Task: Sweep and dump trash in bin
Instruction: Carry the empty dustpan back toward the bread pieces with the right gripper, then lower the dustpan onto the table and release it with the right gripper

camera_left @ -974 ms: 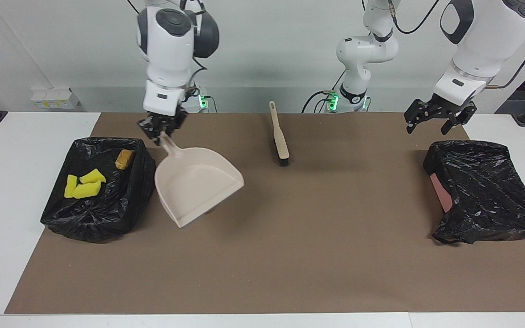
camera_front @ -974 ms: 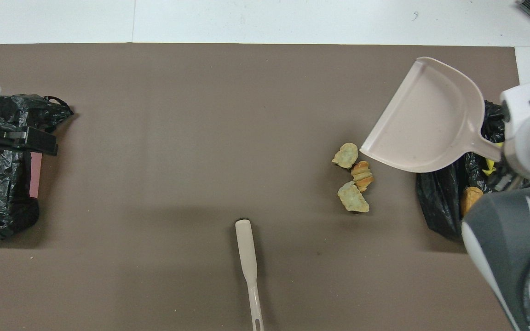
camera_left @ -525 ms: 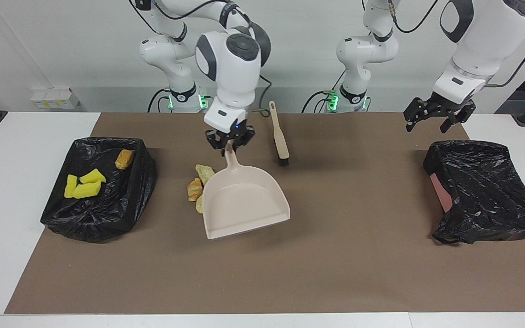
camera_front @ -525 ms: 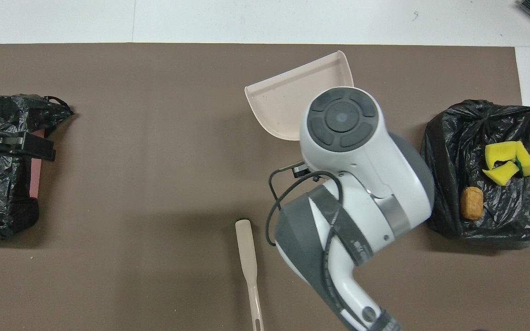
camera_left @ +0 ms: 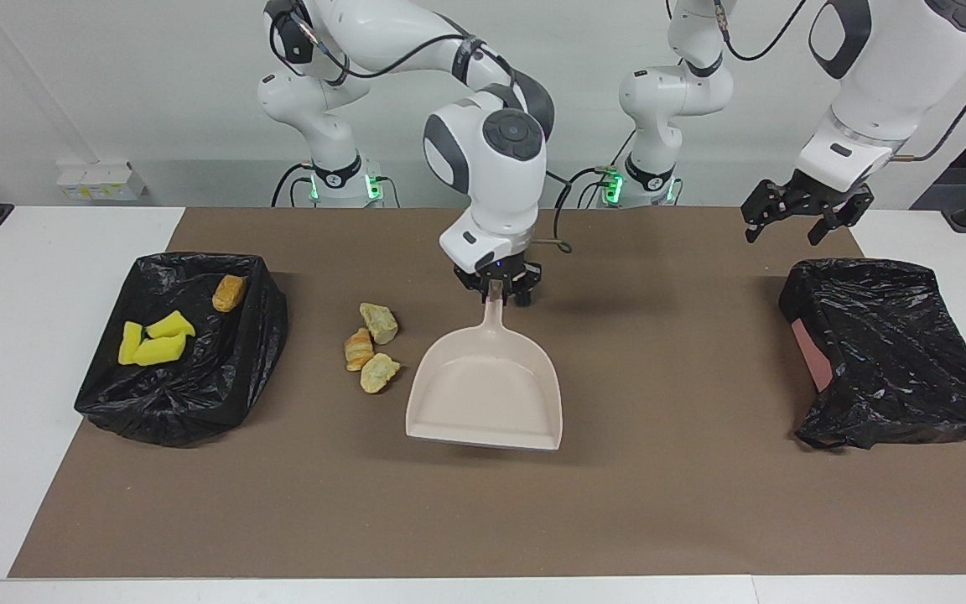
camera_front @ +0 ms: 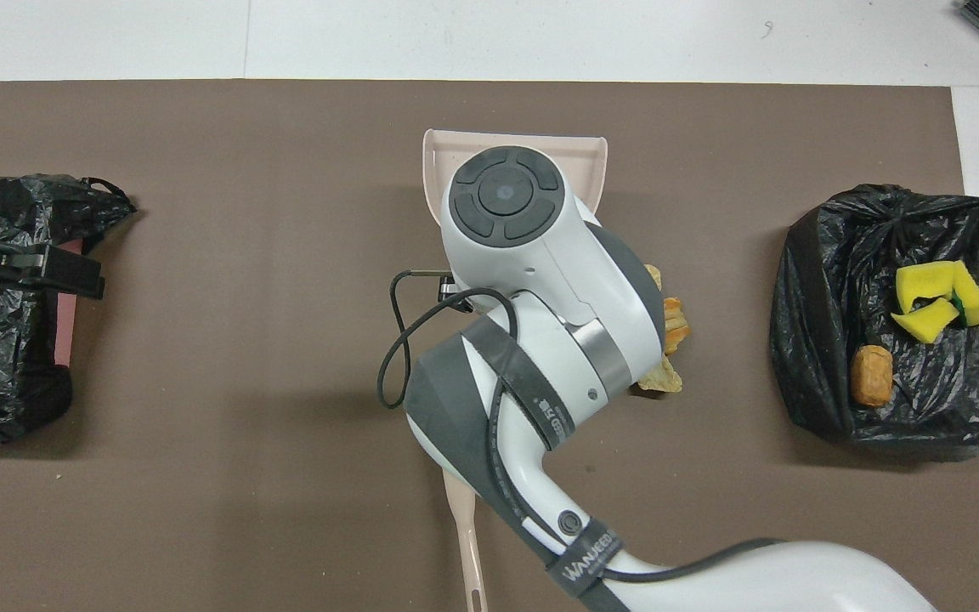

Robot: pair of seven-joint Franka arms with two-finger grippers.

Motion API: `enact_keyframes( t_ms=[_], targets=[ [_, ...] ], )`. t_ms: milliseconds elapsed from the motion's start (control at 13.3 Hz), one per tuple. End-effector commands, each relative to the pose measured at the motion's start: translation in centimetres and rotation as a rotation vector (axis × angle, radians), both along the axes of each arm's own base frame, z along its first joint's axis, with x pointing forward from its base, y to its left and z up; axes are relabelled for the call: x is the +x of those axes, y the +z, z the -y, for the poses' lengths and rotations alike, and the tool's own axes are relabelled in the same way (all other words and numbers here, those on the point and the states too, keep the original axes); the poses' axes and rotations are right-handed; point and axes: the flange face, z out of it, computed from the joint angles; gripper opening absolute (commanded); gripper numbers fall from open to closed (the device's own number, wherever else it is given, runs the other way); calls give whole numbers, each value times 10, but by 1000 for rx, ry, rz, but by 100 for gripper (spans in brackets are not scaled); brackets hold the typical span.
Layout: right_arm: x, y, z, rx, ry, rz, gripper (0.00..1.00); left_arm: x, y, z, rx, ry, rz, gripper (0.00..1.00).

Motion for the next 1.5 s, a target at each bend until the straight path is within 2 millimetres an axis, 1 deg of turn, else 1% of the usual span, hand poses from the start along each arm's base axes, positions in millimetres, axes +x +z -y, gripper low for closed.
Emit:
enact_keyframes(
  t_ms=[0, 75, 150, 225, 375, 600, 675, 750, 824, 899, 974, 1049, 1124, 1199, 1274, 1349, 1424],
  targets=[
    [10, -14, -28, 52, -52, -40, 0, -10, 5, -3, -9, 5, -8, 100],
    [10, -21, -29, 52, -37, -52, 0, -10, 5, -3, -9, 5, -8, 100],
    [11, -37, -30, 46, 19, -70, 0, -11, 5, -4, -8, 8, -12, 100],
    [13, -47, -32, 47, 49, -69, 0, -10, 5, -3, -8, 7, -9, 100],
    [20, -49, -27, 63, 95, -55, 0, -10, 5, -2, -8, 5, -9, 100],
    [22, -52, -25, 70, 173, -51, 0, -10, 5, -3, -8, 7, -9, 100],
    [25, -58, -16, 67, 232, -63, 0, -10, 5, -3, -8, 7, -9, 100],
    [23, -65, -18, 62, 256, -70, 0, -10, 5, -3, -8, 7, -9, 100],
    [20, -78, -26, 58, 268, -68, 0, -10, 5, -3, -8, 7, -9, 100],
    [18, -86, -26, 51, 272, -68, 0, -10, 6, -2, -8, 10, -8, 100],
    [17, -90, -25, 51, 268, -74, 0, -10, 6, -2, -8, 7, -8, 100],
    [18, -88, -27, 72, 263, -66, 0, -11, 8, -2, -8, 10, -6, 100],
    [17, -92, -28, 78, 260, -65, 0, -13, 11, -3, -9, 13, 1, 100],
    [16, -97, -27, 75, 257, -69, 6, -13, 11, -2, -9, 11, 1, 100],
    [15, -102, -26, 71, 250, -73, 7, -14, 11, -1, -9, 7, 1, 100],
    [12, -111, -27, 69, 248, -75, 21, -13, 12, -2, -14, 10, 4, 100],
    [13, -109, -26, 69, 245, -70, 41, -13, 12, -2, -25, 5, 6, 100]
  ],
)
